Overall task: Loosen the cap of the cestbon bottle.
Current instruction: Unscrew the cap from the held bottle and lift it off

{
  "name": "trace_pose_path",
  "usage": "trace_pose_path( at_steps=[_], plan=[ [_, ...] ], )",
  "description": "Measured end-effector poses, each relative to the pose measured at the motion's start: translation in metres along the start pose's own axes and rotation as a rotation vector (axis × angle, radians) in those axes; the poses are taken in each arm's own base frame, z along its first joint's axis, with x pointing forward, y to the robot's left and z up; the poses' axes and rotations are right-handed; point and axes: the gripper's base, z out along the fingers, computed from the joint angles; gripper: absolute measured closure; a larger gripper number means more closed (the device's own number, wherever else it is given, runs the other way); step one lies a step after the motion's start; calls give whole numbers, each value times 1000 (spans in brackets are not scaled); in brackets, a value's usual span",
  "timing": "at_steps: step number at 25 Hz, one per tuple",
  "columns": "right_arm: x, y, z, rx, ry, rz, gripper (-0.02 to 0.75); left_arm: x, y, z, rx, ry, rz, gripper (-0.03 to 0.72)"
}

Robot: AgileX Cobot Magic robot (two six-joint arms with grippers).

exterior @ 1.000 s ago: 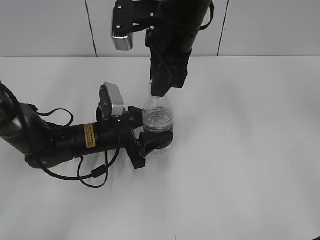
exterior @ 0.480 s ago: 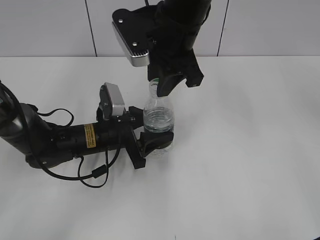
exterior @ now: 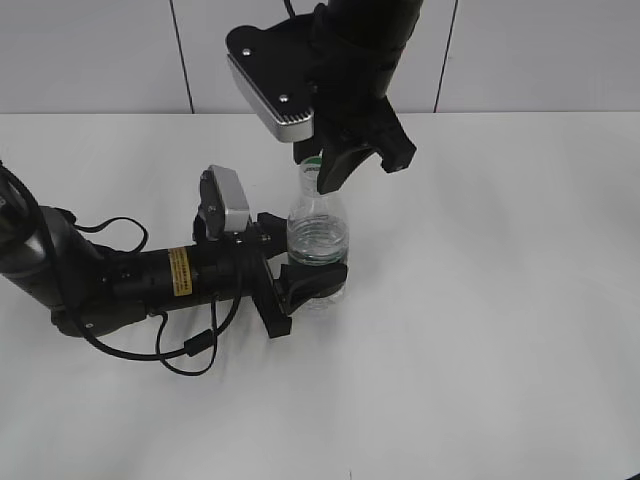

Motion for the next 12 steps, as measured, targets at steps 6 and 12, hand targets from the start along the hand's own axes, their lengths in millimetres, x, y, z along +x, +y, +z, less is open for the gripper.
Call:
trace_pose_path(
  at_steps=[6, 12],
  plan=[
    [0, 0, 0, 1, 0, 134, 404, 0, 0, 0, 2, 2, 2, 276],
    [-7, 0, -4, 2, -48, 416, 176, 0, 0, 0, 1, 1, 0, 276]
  ],
)
